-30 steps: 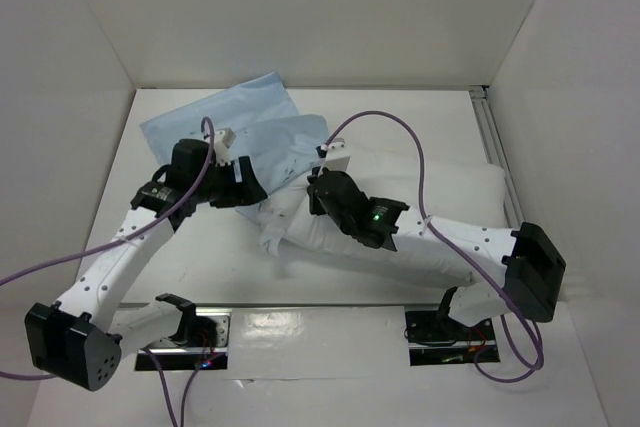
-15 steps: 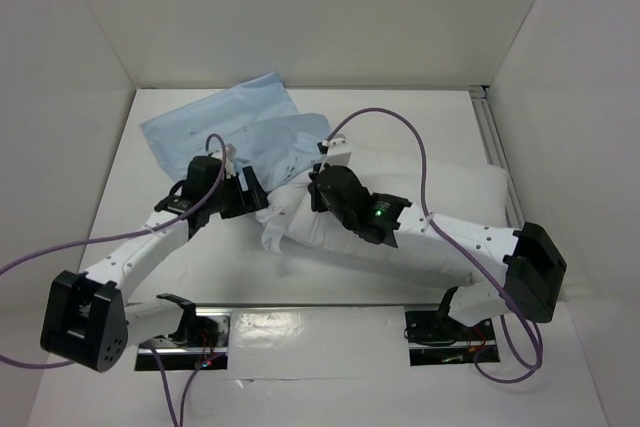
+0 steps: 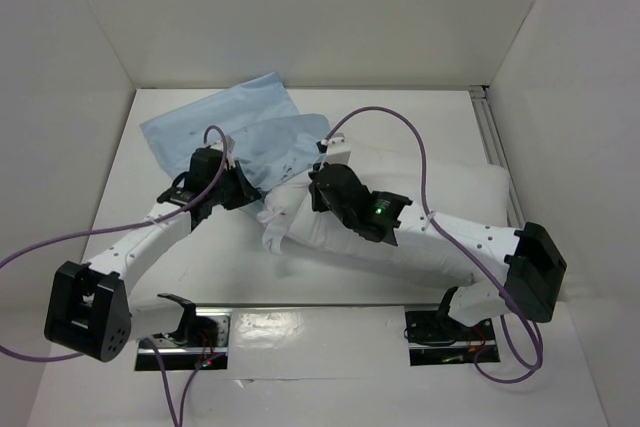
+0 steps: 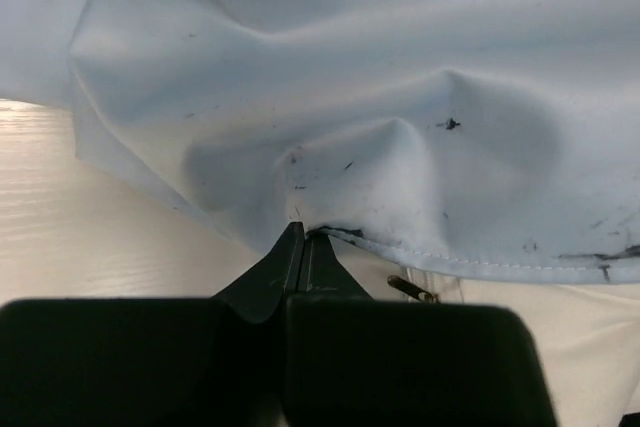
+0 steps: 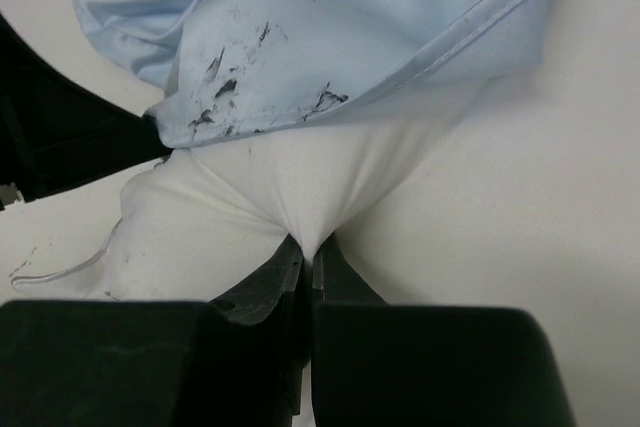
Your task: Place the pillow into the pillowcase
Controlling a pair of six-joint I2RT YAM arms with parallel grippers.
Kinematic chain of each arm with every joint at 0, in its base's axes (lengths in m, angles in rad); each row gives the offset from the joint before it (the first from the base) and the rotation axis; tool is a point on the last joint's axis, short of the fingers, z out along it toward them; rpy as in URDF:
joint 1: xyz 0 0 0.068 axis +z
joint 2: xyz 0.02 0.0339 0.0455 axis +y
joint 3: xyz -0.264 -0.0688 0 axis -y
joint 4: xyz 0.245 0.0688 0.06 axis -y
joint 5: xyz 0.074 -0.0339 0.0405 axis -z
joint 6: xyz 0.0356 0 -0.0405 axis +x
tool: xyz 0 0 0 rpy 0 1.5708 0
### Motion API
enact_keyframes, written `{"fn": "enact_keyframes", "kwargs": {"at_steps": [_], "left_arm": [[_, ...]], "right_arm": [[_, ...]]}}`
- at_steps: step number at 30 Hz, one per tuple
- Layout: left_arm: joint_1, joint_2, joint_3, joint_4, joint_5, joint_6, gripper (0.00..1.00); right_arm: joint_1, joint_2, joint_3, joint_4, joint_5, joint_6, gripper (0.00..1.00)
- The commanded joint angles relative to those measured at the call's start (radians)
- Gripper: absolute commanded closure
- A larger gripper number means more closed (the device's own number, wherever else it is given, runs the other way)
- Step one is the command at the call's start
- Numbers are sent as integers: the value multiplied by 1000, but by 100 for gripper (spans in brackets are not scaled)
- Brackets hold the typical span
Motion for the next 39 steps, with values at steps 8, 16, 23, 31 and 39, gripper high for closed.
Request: {"fn": "enact_keyframes", "kwargs": {"at_steps": [8, 16, 23, 31, 39], "left_arm": [[3, -296, 37, -242, -21, -13, 100], [3, -341, 187, -375, 44, 73, 100], [3, -347, 221, -441, 103, 162, 100], [3, -391, 295, -492, 119, 174, 100], [3, -329, 393, -475, 212, 150, 100]], "right_arm": [[-40, 109, 251, -62, 31, -12, 100], [-51, 166, 468, -71, 106, -109, 100], [-60, 227, 527, -49, 128, -158, 100], [-105, 451, 521, -80, 142, -227, 100], [-105, 494, 456, -80, 161, -196, 100]]}}
